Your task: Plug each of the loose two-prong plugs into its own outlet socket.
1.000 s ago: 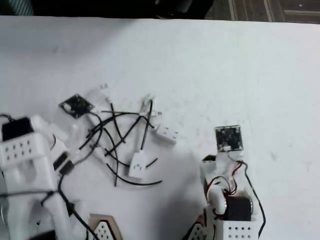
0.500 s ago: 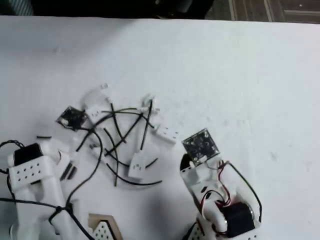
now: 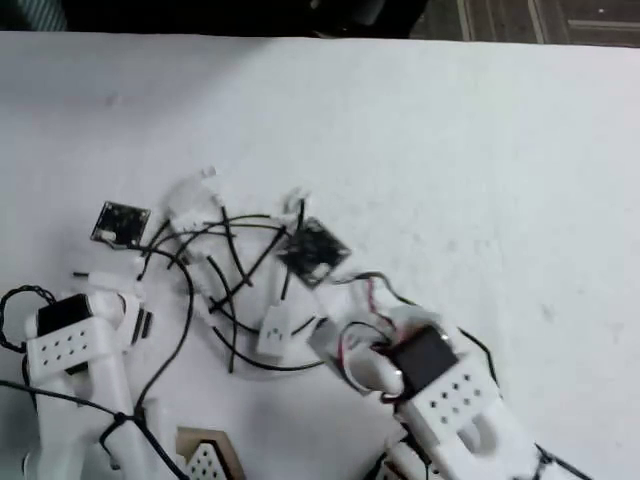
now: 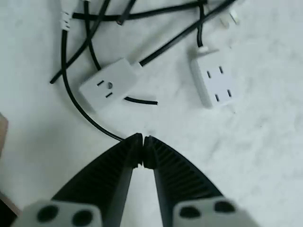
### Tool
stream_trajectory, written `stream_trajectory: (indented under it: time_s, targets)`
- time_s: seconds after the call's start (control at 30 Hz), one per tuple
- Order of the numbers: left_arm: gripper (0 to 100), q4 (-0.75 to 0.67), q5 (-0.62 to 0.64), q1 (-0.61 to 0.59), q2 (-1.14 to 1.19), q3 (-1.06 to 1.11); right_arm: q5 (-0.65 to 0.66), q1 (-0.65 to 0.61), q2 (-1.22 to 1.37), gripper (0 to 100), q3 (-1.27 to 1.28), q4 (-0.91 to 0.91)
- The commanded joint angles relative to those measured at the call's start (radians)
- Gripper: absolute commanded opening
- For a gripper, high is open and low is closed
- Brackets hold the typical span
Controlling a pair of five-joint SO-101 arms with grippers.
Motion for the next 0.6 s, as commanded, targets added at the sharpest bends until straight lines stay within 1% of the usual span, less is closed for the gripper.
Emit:
stream_trajectory:
  time_s: [0.0, 0.13, 0.27, 0.4, 0.43, 0.57]
  targets:
    - [2, -0.002, 0.014, -0.005, -0.025, -0.072, -0.009, -0.018, 0.041, 1.8, -0.046, -0.070]
    - [2, 0.069, 0.014, -0.005, -0.025, -0.183, -0.009, -0.030, 0.045, 1.8, -0.037, -0.096]
    - [2, 0.176, 0.014, -0.008, -0.025, -0.331, -0.015, -0.094, 0.047, 1.8, -0.035, -0.154]
    - [2, 0.295, 0.020, -0.012, -0.025, -0.466, -0.112, -0.150, 0.056, 2.0, -0.031, -0.231]
    - [2, 0.316, 0.038, -0.012, -0.025, -0.489, -0.123, -0.168, 0.073, 2.1, -0.028, -0.254]
    - [2, 0.356, 0.101, -0.012, -0.025, -0.571, -0.150, -0.219, 0.194, 2.1, -0.032, -0.337]
